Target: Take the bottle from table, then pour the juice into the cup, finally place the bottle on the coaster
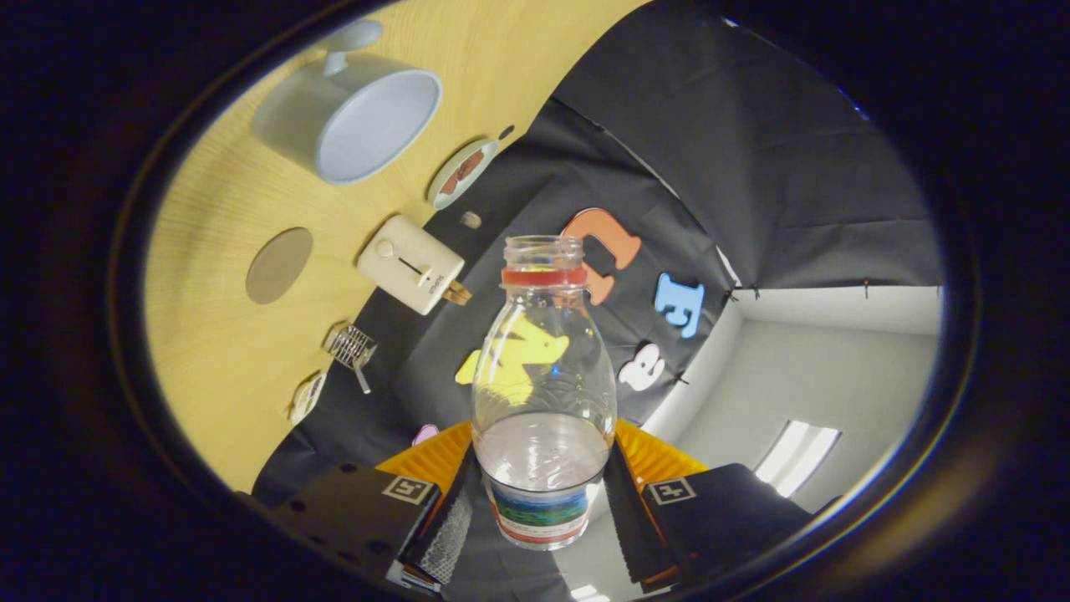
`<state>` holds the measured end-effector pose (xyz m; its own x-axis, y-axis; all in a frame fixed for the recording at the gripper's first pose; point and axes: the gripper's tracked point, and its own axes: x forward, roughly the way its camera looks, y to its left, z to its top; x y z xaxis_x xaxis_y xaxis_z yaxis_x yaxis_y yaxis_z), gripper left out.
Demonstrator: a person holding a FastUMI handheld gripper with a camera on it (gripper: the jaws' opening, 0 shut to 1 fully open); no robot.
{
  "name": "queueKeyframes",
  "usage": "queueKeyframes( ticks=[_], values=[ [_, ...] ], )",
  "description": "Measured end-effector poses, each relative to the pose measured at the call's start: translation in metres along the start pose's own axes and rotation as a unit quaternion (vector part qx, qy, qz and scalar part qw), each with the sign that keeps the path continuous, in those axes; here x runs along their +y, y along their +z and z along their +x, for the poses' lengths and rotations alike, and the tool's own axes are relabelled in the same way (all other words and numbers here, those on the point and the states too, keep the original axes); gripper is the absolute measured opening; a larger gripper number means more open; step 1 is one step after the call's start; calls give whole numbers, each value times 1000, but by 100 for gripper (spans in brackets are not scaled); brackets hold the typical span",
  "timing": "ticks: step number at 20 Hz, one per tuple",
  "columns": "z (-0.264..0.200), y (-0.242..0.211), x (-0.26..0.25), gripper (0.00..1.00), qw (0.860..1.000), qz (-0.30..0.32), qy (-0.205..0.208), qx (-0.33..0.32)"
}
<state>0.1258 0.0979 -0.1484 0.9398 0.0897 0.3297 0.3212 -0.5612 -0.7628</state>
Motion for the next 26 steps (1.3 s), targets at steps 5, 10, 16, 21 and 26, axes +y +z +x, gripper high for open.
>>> queueKeyframes(
  ticks=[5,10,16,21,26],
  values=[
    [-4,6,3,78,1000,-2,-3,-8],
    [-4,-3,25,79,993,110,46,23],
    [-18,-5,40,79,946,301,103,56],
    [-17,3,50,79,882,439,152,84],
    [-18,1,34,79,792,572,183,111]
  ],
)
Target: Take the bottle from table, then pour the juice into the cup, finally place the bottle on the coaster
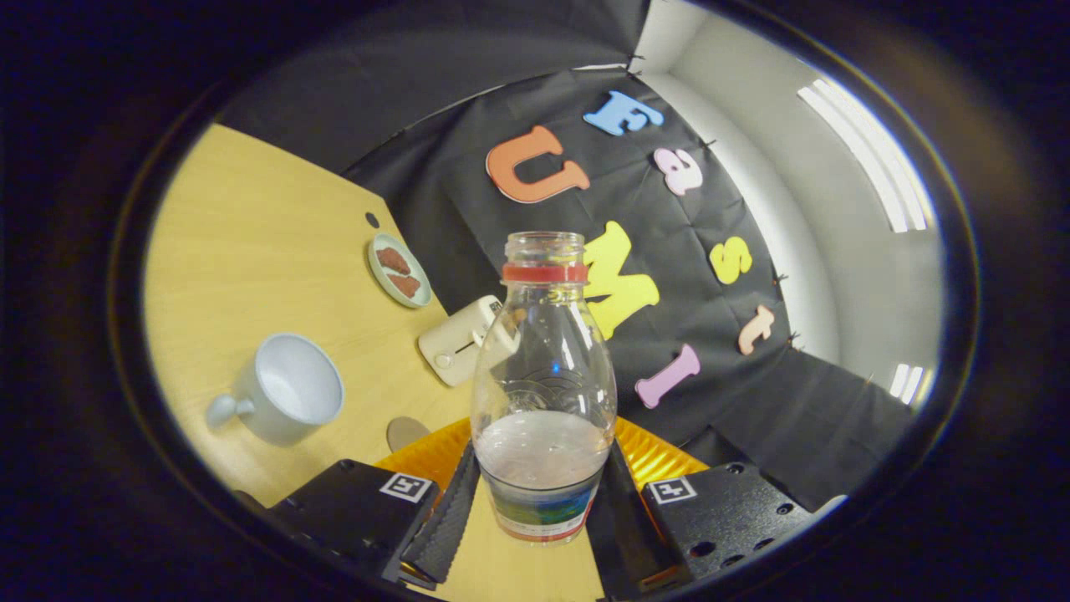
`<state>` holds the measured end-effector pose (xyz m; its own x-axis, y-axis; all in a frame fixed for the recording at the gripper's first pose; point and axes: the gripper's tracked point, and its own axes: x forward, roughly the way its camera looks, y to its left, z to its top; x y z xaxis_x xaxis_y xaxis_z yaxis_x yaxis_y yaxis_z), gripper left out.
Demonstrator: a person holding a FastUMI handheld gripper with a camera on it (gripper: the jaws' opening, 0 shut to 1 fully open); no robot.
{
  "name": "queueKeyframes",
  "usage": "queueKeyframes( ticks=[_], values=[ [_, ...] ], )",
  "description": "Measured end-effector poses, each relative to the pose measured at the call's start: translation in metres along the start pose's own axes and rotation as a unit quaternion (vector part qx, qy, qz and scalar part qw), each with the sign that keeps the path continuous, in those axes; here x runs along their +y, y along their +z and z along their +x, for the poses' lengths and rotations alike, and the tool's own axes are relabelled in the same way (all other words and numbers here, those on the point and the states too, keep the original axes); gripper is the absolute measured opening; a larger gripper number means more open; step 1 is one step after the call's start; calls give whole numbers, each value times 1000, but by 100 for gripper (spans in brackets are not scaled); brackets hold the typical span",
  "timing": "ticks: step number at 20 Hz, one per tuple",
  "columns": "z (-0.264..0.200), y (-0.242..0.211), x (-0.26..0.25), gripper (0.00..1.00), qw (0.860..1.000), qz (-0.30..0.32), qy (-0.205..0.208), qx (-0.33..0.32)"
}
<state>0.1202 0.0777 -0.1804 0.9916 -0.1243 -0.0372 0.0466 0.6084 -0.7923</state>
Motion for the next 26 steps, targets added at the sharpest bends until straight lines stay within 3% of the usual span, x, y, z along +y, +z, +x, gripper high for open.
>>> queueKeyframes(
  ticks=[5,10,13,18,26],
  values=[
    [1,4,-5,79,994,95,35,32],
    [4,14,-23,79,982,185,40,26],
    [14,20,-39,79,975,219,21,16],
    [43,19,-35,79,955,295,34,20],
    [102,-1,-14,80,928,367,57,17]
  ],
)
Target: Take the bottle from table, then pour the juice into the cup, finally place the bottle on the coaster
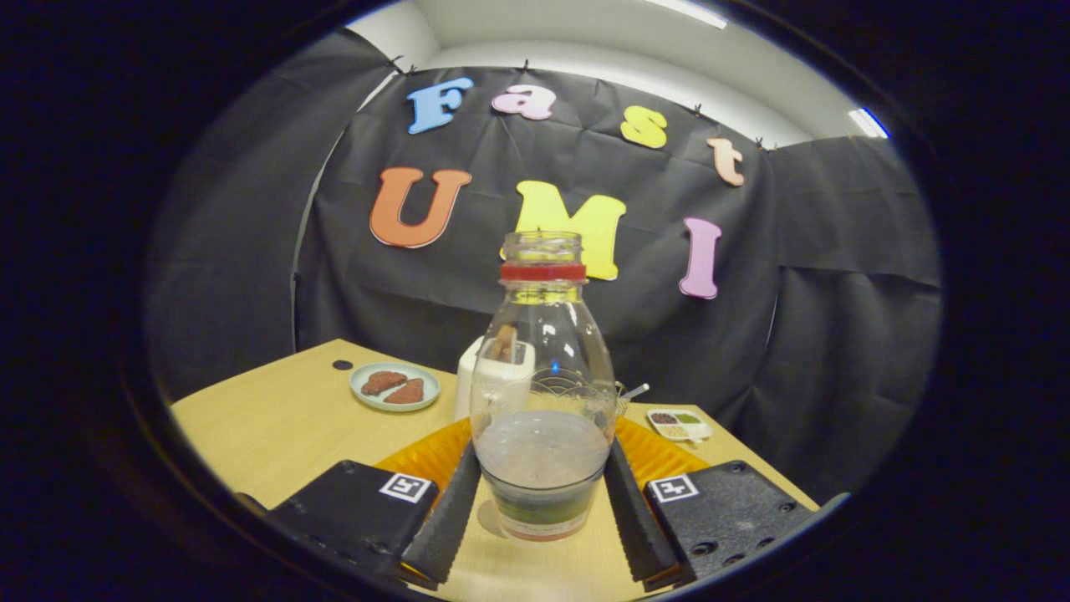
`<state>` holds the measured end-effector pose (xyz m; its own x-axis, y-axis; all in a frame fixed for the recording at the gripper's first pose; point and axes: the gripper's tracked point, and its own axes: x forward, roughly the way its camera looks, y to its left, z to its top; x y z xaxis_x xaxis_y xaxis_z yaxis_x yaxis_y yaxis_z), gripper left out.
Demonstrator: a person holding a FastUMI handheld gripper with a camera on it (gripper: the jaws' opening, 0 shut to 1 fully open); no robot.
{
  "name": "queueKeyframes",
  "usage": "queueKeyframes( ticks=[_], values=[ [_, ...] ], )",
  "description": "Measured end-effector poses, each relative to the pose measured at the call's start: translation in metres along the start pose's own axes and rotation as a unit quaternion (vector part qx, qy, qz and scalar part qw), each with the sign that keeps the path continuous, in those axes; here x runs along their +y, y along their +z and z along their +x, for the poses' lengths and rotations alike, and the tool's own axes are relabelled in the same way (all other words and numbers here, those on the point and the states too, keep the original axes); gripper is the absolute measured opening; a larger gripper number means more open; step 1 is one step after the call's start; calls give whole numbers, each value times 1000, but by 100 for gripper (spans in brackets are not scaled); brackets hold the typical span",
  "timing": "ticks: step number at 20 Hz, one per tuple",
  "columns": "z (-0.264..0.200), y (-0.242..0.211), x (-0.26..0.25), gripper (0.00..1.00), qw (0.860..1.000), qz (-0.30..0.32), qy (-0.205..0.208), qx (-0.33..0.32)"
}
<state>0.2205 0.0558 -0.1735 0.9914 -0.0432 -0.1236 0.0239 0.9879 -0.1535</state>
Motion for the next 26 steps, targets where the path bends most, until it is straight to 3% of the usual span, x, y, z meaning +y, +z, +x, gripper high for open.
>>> queueKeyframes(
  ticks=[6,11,24,26],
  values=[
    [46,-37,7,80,999,39,16,19],
    [76,-69,15,81,999,25,37,17],
    [103,-113,6,83,997,65,32,29],
    [102,-112,0,95,997,62,24,29]
  ],
)
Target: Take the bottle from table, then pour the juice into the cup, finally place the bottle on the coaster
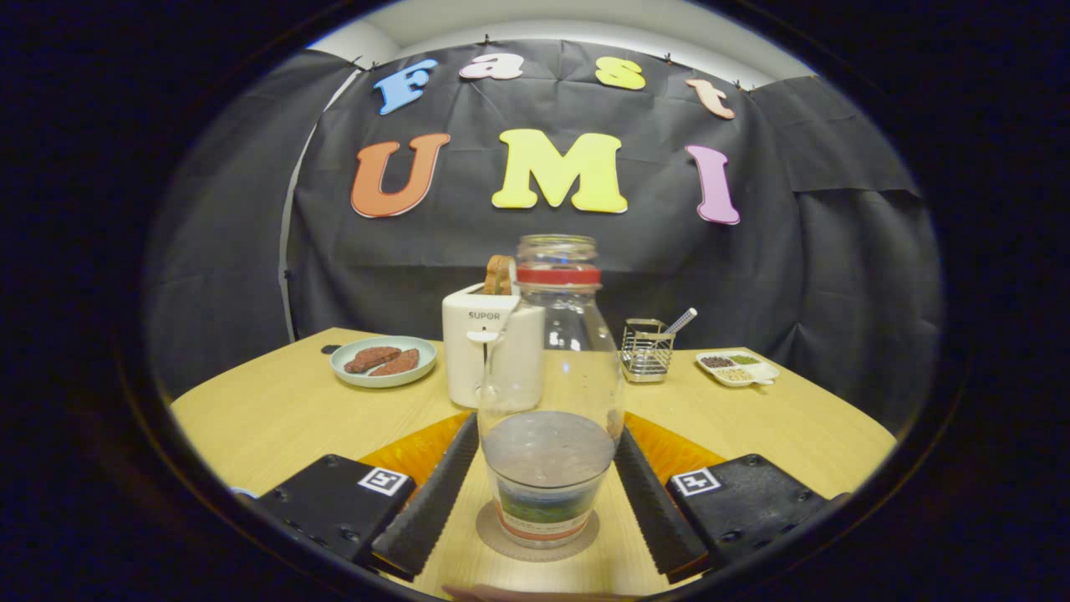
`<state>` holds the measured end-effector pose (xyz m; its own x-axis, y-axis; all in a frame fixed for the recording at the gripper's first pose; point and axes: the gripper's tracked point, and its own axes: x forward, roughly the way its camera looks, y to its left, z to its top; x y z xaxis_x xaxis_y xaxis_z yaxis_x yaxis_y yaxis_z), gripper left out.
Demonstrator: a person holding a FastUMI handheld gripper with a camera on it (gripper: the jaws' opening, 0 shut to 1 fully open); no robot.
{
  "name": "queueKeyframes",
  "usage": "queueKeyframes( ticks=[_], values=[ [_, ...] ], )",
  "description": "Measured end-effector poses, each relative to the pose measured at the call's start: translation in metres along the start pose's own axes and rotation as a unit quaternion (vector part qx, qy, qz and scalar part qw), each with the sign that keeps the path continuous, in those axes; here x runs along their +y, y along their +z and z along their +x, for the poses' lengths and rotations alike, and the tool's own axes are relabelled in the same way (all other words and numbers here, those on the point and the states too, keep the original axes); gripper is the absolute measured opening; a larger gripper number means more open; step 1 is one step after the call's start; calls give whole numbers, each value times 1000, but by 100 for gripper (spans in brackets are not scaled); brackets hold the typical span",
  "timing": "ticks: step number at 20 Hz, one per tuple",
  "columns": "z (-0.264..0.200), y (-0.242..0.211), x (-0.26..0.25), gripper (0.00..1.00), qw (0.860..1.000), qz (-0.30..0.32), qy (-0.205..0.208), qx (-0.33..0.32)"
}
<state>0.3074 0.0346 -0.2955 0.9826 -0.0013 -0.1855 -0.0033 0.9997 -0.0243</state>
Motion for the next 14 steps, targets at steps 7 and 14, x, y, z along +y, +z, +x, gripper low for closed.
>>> queueKeyframes(
  ticks=[7,14],
  values=[
    [-23,28,-5,100,999,8,-3,-40],
    [-75,73,-12,100,998,24,5,-61]
  ],
)
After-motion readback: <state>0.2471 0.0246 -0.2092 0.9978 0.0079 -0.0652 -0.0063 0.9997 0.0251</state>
